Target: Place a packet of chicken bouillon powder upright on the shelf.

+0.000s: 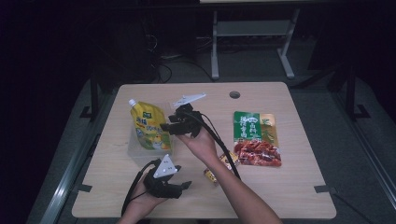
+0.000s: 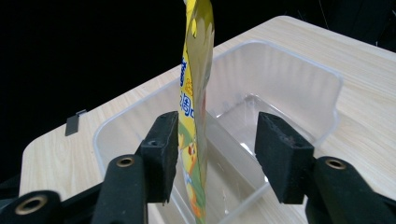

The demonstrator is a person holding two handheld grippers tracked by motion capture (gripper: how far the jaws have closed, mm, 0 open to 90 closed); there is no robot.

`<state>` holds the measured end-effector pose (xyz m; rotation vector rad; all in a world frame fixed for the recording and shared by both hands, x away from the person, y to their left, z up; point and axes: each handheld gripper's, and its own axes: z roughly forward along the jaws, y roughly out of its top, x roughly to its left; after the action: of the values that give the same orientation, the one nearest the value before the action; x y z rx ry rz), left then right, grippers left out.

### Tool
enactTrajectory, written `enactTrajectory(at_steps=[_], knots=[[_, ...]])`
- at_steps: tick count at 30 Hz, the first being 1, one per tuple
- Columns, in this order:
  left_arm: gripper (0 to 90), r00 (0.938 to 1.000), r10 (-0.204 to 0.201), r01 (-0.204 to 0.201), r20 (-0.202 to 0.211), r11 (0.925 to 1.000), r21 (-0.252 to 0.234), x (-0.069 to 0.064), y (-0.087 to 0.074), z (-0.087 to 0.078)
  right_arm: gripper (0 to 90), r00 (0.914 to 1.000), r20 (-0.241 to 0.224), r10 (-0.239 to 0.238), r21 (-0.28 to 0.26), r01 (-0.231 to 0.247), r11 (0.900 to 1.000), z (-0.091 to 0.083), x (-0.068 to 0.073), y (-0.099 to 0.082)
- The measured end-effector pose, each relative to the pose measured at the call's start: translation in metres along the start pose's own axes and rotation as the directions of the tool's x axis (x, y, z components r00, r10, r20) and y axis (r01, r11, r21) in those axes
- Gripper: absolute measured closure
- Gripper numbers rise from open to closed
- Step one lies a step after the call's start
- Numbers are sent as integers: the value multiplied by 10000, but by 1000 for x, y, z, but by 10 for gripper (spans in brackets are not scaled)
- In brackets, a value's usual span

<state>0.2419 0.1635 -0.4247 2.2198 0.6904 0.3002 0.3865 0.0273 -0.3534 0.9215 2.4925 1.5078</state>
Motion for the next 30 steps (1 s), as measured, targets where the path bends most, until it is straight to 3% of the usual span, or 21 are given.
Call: enactTrajectory(at_steps=[11,22,30], knots=[[331,9995,279,-280,135,9996,7,-7,7,7,417,9999,-19,103,-128,-103,9999,-40,-9,-14],[304,9983,430,-430,399,9991,-9,-16,20,17,400,9976,476,508,-10,-508,9987,-78,-31,-39],[273,9955,703,-713,637,9974,127,-29,35,35,381,9928,846,849,15,-853,9964,-100,-43,-58]])
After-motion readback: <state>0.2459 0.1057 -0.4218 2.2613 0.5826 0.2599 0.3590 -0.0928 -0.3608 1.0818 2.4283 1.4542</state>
